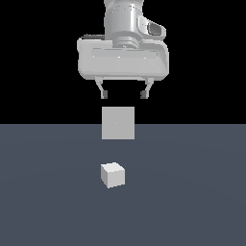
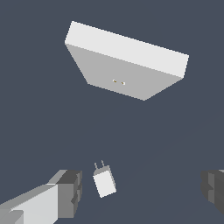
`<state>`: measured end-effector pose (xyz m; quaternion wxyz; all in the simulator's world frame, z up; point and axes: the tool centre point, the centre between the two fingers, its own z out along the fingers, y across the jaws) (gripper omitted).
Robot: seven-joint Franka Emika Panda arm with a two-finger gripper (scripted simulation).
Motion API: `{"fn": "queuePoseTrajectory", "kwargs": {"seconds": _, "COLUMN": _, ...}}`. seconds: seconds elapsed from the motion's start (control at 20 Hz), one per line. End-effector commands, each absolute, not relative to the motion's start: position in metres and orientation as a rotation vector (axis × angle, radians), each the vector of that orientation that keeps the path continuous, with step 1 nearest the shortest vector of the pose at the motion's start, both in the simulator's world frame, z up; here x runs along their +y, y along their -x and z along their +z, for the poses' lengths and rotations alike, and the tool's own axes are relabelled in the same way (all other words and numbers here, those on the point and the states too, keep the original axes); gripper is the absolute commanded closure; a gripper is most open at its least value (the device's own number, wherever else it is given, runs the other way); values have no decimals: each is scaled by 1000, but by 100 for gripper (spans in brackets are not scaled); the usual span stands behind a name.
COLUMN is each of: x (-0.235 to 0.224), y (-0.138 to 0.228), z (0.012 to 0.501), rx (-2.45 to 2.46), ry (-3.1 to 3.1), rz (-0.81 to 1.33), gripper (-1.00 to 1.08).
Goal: Plug the charger into the wall socket.
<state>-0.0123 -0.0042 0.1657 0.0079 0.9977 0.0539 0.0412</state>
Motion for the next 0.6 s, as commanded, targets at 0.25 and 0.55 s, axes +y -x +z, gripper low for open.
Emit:
{"fn": "queuePoseTrajectory", "kwargs": {"seconds": 0.25, "x": 5, "y": 38, "z": 134, "rx": 344, "ry": -3120, "rz": 196, "gripper": -92}}
{"fn": "queuePoseTrajectory", "kwargs": {"seconds": 0.55, "x": 12, "y": 60, "z": 104, "rx": 505, "ry": -3111, "rz": 258, "gripper": -92}}
